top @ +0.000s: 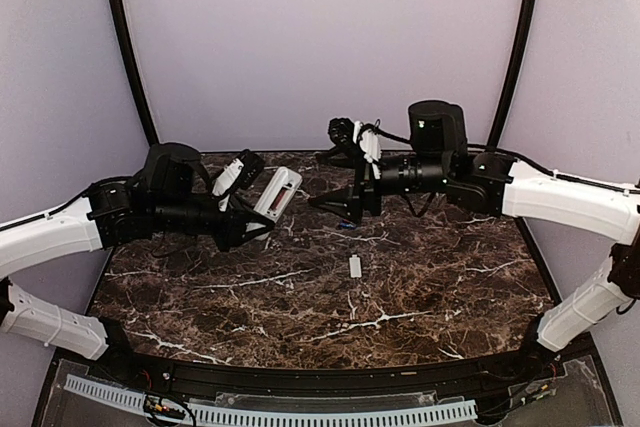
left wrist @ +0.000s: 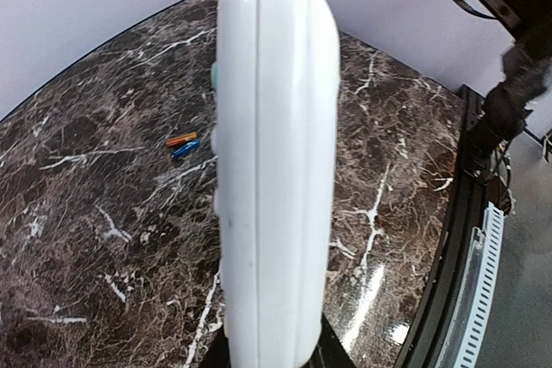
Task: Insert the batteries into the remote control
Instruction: Pass from the left arm to the right
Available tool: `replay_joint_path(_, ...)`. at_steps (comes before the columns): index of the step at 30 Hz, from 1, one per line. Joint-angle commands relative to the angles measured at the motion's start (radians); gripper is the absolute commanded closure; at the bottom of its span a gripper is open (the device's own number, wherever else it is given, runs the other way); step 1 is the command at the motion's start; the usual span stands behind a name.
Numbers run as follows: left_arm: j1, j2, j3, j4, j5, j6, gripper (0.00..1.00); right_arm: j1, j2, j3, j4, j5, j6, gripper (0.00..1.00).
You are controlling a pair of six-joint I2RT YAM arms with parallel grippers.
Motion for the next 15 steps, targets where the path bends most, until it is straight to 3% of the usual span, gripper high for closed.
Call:
replay_joint_path(1,0.0,-0.07,-0.015,-0.041,0.165,0.109,1.0,0.028,-0.01,0.061,-0.156,0.03,-0.104,0.18)
replay_joint_path(5,-0.001,-0.085,-0.015,-0.054,0.19,0.118,1.0,0.035,-0.039,0.058,-0.129,0.01,-0.108,0.16)
replay_joint_path(10,-0.005,-0.083,0.0,-0.112,0.267,0.177,1.0,0.044,-0.016,0.133,-0.213,-0.043,-0.086,0.15)
replay_joint_path(13,-0.006,-0.072,0.022,-0.14,0.28,0.18,1.0,0.135,-0.029,0.142,-0.261,0.125,-0.25,0.17)
replay_joint_path(15,-0.006,-0.049,0.042,-0.156,0.274,0.144,1.0,0.21,-0.071,0.069,-0.168,0.267,-0.452,0.13)
